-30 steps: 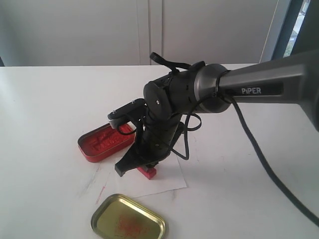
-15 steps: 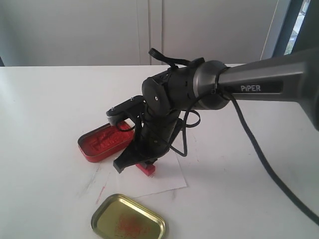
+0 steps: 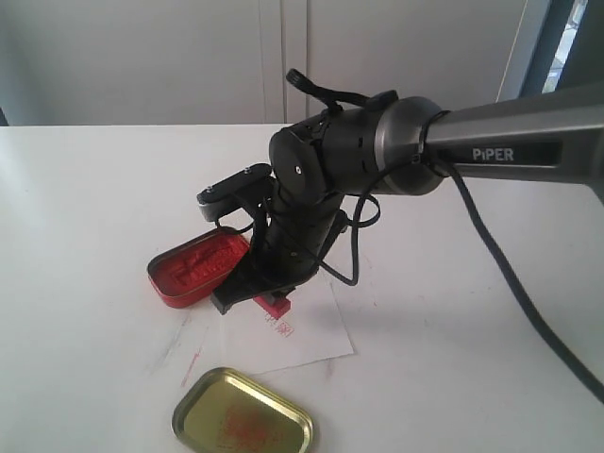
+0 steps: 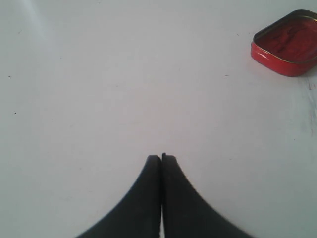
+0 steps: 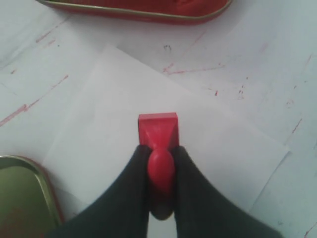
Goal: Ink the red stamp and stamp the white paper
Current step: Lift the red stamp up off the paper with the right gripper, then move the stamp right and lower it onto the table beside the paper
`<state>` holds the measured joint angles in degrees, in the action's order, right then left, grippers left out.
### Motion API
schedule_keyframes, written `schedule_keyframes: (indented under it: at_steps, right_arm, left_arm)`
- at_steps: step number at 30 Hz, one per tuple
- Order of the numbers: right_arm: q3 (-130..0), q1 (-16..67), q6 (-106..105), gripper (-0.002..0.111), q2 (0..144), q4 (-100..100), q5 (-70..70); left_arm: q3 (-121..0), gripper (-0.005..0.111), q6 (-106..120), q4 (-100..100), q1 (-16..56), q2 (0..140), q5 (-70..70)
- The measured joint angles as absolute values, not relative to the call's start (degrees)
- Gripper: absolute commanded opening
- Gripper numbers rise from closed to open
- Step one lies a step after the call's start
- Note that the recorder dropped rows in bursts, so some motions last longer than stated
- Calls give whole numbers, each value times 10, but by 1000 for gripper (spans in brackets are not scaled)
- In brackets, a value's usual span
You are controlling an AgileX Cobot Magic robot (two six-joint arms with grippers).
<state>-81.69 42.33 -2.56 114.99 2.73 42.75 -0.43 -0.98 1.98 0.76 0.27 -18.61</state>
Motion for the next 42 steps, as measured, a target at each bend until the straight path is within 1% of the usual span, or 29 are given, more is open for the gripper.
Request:
schedule_keyframes:
  at_steps: [10,15,27,37,42]
  right_arm:
    - [-817,417,-26,0,1150,38,429]
    - [-817,384,-49,0,1150,95,429]
    - [-817,266,-273,0,1150,403,426]
    - [-799,183,-404,0,1150,580,431]
    - [-789,147,-461,0,1169,692,470]
  left_arm:
    - [-4,0,-10,20,8,3,-186]
    - [-4,0,-10,20,8,3,-186]
    - [-4,0,-10,20,8,3,-186]
    - [-4,0,-10,20,8,3,-186]
    - [-4,0,-10,20,8,3,-186]
